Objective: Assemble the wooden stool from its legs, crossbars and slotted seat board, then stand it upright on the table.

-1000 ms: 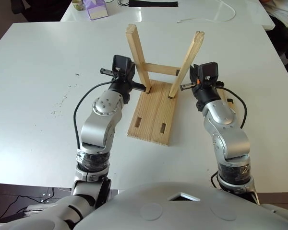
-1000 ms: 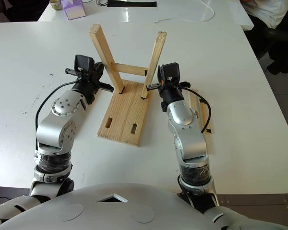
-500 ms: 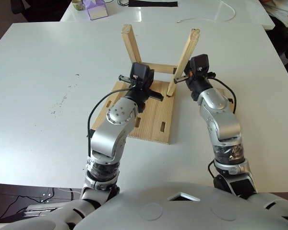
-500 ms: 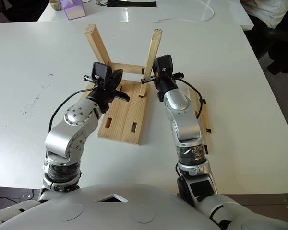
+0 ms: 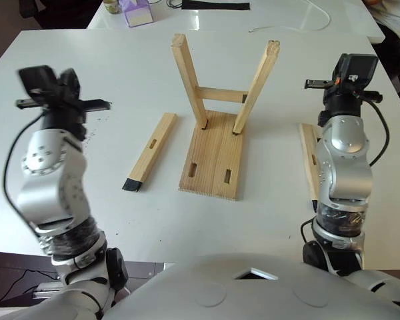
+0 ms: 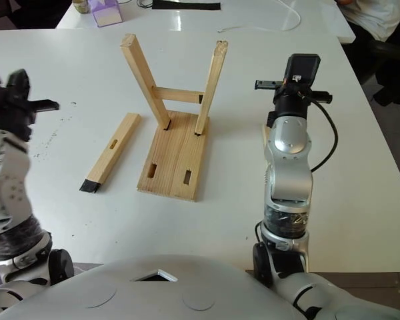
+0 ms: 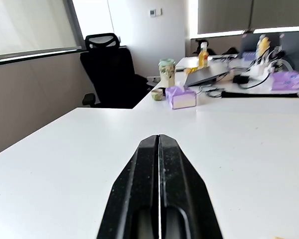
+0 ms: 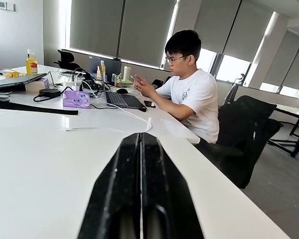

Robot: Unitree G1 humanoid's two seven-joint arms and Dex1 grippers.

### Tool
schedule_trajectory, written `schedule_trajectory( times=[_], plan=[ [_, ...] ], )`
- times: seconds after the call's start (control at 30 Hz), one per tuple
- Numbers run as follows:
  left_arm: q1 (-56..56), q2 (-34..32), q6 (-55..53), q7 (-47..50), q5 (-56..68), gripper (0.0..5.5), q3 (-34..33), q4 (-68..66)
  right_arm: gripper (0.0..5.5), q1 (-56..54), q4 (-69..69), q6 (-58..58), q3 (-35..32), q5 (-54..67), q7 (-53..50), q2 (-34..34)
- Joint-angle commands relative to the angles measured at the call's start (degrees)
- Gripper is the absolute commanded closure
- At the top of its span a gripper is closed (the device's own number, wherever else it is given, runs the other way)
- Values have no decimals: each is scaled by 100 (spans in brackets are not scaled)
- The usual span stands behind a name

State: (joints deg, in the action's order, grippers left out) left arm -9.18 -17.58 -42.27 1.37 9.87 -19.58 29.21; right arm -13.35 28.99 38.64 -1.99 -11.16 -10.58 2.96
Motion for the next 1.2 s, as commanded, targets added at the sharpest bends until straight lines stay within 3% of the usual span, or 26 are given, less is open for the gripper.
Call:
schedule_trajectory(
  times=[0.03,0.13,0.23,0.53,0.73,0.9,0.97,1.07,1.2],
  plan=[
    [-517,309,396,78,-460,550,1123,-530,549,166,372,667,562,8,10,-520],
    [-770,1065,628,-1196,270,550,3018,-391,549,113,441,728,1945,787,964,-911],
    [-508,1526,394,-1294,627,550,3608,108,549,-6,203,648,2048,966,1284,-838],
    [-116,1150,99,-1045,286,550,2942,401,549,-45,-228,297,1513,1035,1717,-285],
    [-168,227,-141,-1116,212,550,1516,468,549,71,406,-103,419,674,1379,330],
    [-914,-651,-543,-1528,938,550,12,592,549,-1186,17,-188,-530,978,1238,575],
    [-1783,-588,-516,-1289,930,550,76,184,549,-2150,-764,-70,-618,1327,1301,390],
    [-3081,55,-491,-627,489,550,851,-742,549,-3363,-2090,-201,-438,1728,1700,146],
    [-3919,762,-586,-257,575,550,1066,-1508,549,-4099,-2825,-315,-337,1902,1761,-31]
  ],
)
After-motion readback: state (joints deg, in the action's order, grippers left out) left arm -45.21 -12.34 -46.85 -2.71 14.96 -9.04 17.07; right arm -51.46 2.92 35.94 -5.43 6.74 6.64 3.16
